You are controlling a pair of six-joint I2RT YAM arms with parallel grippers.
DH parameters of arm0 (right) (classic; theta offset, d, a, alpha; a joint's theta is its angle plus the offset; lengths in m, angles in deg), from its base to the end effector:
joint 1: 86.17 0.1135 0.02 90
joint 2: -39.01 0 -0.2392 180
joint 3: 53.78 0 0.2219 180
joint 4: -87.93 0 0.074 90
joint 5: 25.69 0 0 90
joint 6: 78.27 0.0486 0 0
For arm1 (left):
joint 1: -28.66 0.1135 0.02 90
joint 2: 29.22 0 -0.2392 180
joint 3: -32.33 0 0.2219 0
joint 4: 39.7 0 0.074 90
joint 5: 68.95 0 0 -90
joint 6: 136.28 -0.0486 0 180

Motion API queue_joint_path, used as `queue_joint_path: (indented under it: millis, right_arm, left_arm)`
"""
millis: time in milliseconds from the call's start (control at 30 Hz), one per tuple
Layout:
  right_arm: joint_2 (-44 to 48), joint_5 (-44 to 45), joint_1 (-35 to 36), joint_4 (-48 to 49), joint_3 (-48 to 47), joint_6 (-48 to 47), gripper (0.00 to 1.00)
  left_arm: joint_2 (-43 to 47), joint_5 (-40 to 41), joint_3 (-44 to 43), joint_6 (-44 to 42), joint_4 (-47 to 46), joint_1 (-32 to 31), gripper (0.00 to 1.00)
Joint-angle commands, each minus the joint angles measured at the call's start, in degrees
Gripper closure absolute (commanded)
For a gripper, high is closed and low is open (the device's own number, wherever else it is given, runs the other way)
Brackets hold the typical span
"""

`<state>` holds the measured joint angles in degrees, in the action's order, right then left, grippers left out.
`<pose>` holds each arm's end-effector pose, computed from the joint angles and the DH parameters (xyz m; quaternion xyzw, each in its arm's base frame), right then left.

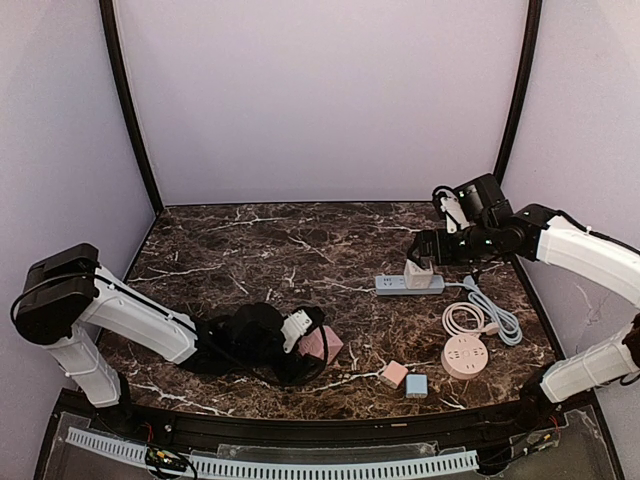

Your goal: Insert the plug

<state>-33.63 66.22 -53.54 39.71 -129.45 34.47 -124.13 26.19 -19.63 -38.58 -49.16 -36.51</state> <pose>0.2170 0.1370 0.2666 -0.0734 0.9215 0.1634 0.3446 0.1320 -0.2750 0.1331 0.4044 0.7818 -0.2491 0.4039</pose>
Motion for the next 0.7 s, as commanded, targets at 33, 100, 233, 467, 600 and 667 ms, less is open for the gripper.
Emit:
queue_joint_path:
  millis: [33, 100, 233, 467, 600, 667]
  right_arm:
    - [-0.4, -0.7, 0.6, 1.5, -0.9, -0.7, 0.01]
    - [-0.3, -0.8, 0.6, 1.6, -1.0, -0.7, 0.01]
    - [-0.2, -1.2, 0.6, 1.5, -1.2, -0.7, 0.01]
    - [-0.7, -1.7, 0.6, 1.1, -2.2, -1.0, 0.01]
    - [-1.0, -3.3, 0.6, 1.0, -2.5, -1.1, 0.01]
    - [-1.2, -4.8, 0.6, 1.1, -2.9, -1.1, 0.01]
  left_arm:
    - [-0.4, 0.7, 0.9, -1.0, -2.1, -0.2, 0.42]
    - [-0.3, 0.3, 1.1, -1.1, -2.6, -0.2, 0.46]
    - [0.7, -0.2, 2.1, -1.7, -4.3, -0.2, 0.52]
    - [3.0, 1.2, 3.3, -4.5, -6.1, -0.2, 0.53]
    - [4.1, 2.4, 3.7, -6.1, -6.1, -0.2, 0.54]
    - [4.8, 2.4, 3.8, -6.8, -6.3, -0.2, 0.55]
